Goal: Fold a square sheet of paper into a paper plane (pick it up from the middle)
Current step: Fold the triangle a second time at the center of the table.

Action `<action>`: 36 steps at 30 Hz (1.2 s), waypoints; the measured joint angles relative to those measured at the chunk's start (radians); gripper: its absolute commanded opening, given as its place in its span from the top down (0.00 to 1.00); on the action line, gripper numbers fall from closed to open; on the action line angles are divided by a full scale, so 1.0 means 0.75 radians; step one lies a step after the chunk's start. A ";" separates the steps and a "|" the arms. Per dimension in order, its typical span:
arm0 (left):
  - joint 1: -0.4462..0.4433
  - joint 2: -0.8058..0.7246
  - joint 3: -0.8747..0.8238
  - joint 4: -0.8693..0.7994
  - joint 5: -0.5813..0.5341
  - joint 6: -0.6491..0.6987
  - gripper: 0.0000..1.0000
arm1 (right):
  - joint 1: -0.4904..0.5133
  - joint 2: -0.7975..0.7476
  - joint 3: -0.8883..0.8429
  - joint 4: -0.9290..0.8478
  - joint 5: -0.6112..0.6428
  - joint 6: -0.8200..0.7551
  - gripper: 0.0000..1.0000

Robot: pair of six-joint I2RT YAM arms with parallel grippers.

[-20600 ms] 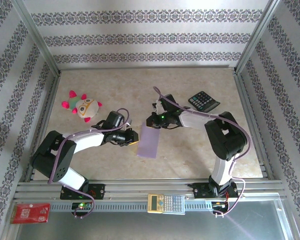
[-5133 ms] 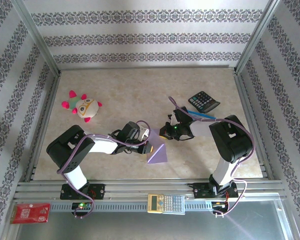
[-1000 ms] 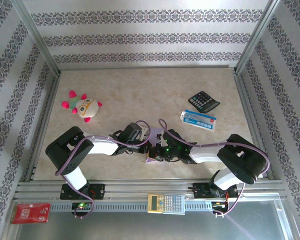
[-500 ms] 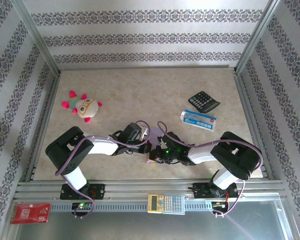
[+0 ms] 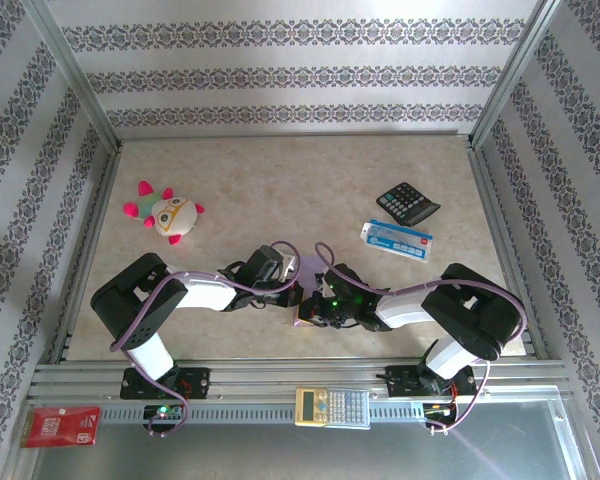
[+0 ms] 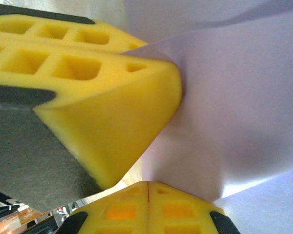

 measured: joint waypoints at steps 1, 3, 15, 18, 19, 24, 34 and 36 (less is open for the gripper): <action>0.000 0.000 0.000 0.000 0.000 0.000 1.00 | 0.000 -0.011 0.000 -0.003 0.000 0.000 0.99; 0.000 0.000 0.000 0.000 0.000 0.000 1.00 | 0.006 -0.031 0.000 -0.006 0.004 0.001 0.99; 0.000 0.000 0.001 0.000 0.000 0.000 1.00 | 0.043 0.017 0.002 0.009 0.002 0.024 1.00; 0.000 0.000 0.001 0.000 0.000 0.000 1.00 | 0.044 0.026 0.005 0.021 0.002 0.033 1.00; 0.000 0.000 0.001 0.000 0.000 0.000 1.00 | 0.044 0.027 0.005 0.023 0.002 0.034 1.00; 0.000 0.000 0.001 -0.001 0.000 0.000 1.00 | 0.044 0.009 0.005 -0.002 0.008 0.034 1.00; 0.000 0.000 0.001 0.000 0.000 0.000 1.00 | 0.076 -0.042 0.027 -0.044 0.025 0.034 1.00; 0.000 0.000 0.001 0.000 0.000 0.000 1.00 | 0.079 -0.028 0.037 -0.043 0.024 0.034 1.00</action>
